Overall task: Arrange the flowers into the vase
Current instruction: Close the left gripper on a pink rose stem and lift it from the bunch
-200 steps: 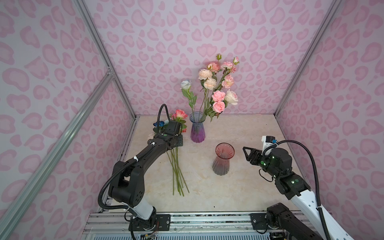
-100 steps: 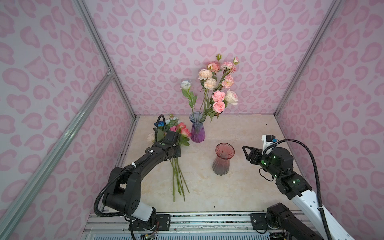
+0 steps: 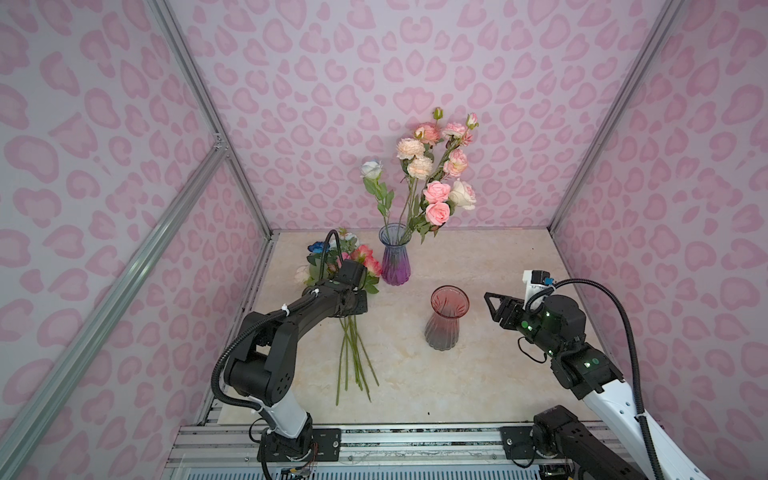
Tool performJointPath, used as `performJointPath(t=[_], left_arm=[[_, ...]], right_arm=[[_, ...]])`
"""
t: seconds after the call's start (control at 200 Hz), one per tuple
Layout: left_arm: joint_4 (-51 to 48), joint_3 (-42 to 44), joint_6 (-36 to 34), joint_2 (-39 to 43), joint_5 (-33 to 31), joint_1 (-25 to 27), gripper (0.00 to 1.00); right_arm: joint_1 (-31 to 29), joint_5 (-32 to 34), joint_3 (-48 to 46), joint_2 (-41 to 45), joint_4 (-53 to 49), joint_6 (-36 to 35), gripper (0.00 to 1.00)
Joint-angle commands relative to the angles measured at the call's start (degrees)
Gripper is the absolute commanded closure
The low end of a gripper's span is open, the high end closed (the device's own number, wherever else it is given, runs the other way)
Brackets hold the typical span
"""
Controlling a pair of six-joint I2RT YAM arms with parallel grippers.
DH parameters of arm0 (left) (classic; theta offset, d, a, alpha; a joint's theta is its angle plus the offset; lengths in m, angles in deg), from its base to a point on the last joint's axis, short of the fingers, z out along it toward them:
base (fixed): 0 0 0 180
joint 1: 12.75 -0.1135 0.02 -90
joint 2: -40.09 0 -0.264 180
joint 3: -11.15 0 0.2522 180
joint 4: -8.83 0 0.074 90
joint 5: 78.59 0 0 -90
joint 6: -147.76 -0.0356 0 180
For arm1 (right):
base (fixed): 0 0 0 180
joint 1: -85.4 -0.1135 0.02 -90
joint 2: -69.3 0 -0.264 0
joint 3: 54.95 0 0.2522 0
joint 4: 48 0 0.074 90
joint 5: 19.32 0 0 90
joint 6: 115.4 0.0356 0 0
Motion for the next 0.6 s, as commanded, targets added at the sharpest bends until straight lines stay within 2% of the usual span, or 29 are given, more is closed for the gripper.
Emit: performJointPath(t=[0.0, 0.235, 0.435, 0.595], left_arm=[[-1.18, -1.43, -1.55, -1.57, -3.45, 0.41, 0.68], [-3.63, -6.46, -3.29, -7.07, -9.22, 0.92, 0.69], [-3.80, -6.65, -3.91, -9.36, -10.48, 1.00, 0.79], [-3.58, -6.29, -3.62, -7.11, -8.71, 1.09, 0.87]], right_arm=[[-0.01, 0.54, -0.44, -0.22, 1.39, -0.54, 0.38], [-0.05, 0.12, -0.44, -1.30, 1.92, -0.97, 0.38], [0.02, 0.96, -0.12, -0.37, 1.37, -1.35, 0.38], [-0.01, 0.94, -0.01, -0.27, 1.35, -1.15, 0.38]])
